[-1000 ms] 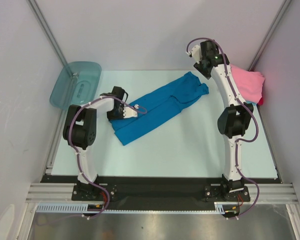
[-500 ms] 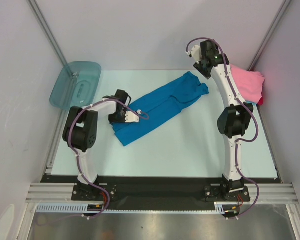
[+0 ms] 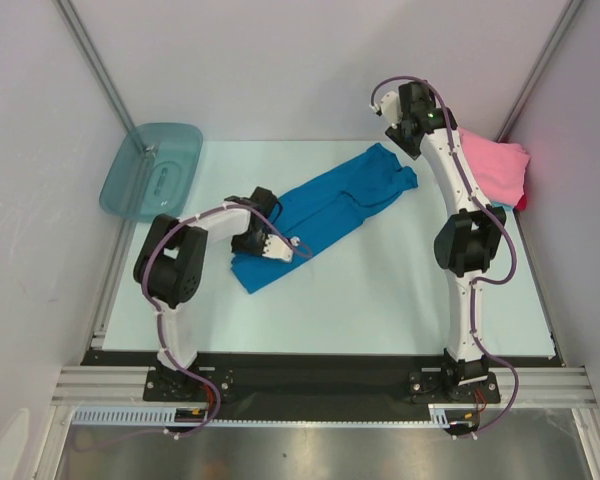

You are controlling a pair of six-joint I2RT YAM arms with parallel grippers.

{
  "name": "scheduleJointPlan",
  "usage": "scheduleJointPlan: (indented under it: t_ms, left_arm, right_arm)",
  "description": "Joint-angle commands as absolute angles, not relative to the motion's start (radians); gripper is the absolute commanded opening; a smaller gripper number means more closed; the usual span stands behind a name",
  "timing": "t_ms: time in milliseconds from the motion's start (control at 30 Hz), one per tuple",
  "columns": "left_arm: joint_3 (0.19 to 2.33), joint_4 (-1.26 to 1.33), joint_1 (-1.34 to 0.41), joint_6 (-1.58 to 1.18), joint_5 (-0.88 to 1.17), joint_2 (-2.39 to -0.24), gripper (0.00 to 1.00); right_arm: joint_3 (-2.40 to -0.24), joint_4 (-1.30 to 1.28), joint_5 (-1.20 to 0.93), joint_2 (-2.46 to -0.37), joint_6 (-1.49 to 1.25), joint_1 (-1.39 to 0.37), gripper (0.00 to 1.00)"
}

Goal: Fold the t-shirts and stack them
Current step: Fold the tshirt

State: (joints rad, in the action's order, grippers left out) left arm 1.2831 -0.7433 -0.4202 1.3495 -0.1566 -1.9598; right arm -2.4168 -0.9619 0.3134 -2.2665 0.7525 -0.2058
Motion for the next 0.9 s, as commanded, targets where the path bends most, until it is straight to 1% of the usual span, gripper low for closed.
scheduleJointPlan:
  t_ms: [0, 233, 533, 600, 800, 867]
  left_arm:
    - [1.284, -0.85, -0.491, 1.407, 0.025, -1.994, 0.0]
    - [1.494, -1.049, -0.561, 1.399, 0.146, -2.069, 0.0]
    - [1.483, -1.104, -0.673, 1.445, 0.198, -2.094, 0.0]
    - [1.485, -1.127, -0.716, 1.447, 0.239, -2.095, 0.0]
    - [1.569, -1.151, -0.851, 1.437, 0.337, -2.172, 0.0]
    - [1.637, -1.154, -0.902, 1.414, 0.38, -2.216, 0.0]
  right_arm:
    - [-2.445, -0.979, 0.311, -2.212, 0.736, -0.204, 0.5]
    - [-2.425, -1.003, 0.276, -2.172, 0.701, -0.192, 0.5]
    - [-2.419, -1.026, 0.242, -2.131, 0.66, -0.183, 0.5]
    - [-2.419, -1.034, 0.226, -2.122, 0.657, -0.178, 0.5]
    - [-2.416, -1.1, 0.143, -2.114, 0.632, -0.184, 0.49]
    - [-2.405, -1.126, 0.097, -2.102, 0.62, -0.189, 0.49]
